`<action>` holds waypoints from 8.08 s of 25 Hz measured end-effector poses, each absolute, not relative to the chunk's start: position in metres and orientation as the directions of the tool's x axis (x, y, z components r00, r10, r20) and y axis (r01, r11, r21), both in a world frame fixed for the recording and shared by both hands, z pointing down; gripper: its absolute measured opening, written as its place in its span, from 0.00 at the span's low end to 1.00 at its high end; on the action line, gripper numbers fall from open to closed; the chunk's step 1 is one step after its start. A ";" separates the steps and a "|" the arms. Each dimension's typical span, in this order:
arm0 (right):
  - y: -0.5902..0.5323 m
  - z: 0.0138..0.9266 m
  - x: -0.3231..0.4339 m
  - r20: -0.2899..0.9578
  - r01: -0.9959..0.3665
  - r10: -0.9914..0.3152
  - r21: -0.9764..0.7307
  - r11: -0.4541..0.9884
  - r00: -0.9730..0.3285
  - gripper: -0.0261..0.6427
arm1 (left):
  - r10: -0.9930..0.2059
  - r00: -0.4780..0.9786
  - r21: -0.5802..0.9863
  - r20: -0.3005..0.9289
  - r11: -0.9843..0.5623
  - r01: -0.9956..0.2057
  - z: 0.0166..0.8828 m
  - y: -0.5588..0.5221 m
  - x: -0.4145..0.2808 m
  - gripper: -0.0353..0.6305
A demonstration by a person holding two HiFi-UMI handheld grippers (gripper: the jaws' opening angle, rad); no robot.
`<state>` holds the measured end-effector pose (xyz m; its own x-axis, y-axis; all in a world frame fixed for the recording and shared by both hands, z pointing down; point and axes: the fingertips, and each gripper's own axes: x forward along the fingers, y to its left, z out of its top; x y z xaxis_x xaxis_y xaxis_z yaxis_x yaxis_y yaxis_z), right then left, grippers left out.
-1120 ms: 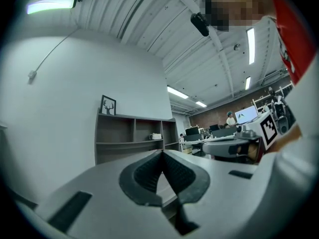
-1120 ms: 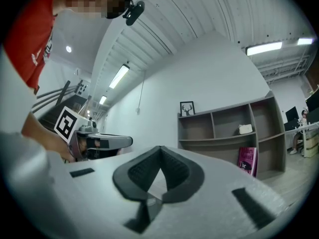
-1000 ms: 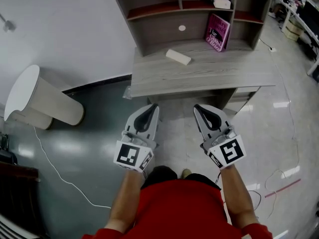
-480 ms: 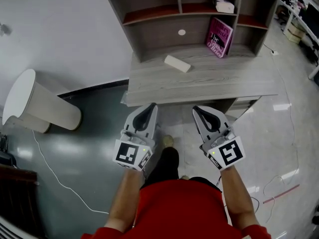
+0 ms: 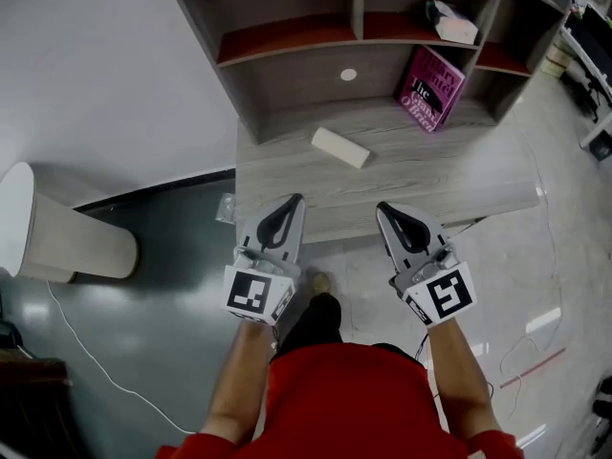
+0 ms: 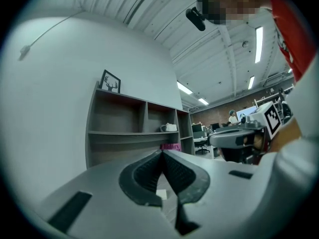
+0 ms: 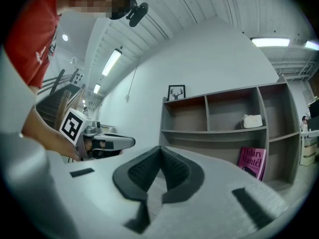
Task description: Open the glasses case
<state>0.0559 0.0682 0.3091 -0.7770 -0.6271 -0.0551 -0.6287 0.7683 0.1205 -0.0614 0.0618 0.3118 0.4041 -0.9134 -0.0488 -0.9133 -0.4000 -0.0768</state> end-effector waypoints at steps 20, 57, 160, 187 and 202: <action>-0.119 0.340 -0.020 0.036 -0.715 -0.720 0.099 0.693 -0.693 0.05 | -0.850 0.522 -0.064 0.071 -0.526 -0.848 0.387 -0.132 -0.127 0.07; -0.193 0.484 -0.009 0.386 -0.642 -0.613 0.067 0.764 -0.689 0.27 | -0.587 0.511 0.036 0.628 -0.634 -0.772 0.591 -0.208 -0.108 0.27; -0.257 0.524 0.050 0.453 -0.685 -0.617 0.019 0.728 -0.643 0.08 | -0.587 0.441 0.008 0.679 -0.594 -0.804 0.577 -0.221 -0.103 0.18; -0.175 0.339 0.030 0.006 -0.700 -0.700 0.010 0.714 -0.714 0.05 | -0.852 0.523 0.011 0.009 -0.523 -0.852 0.347 -0.176 -0.074 0.07; -0.136 0.326 0.031 -0.033 -0.718 -0.718 0.025 0.695 -0.696 0.04 | -0.843 0.538 -0.017 -0.020 -0.538 -0.843 0.329 -0.143 -0.075 0.07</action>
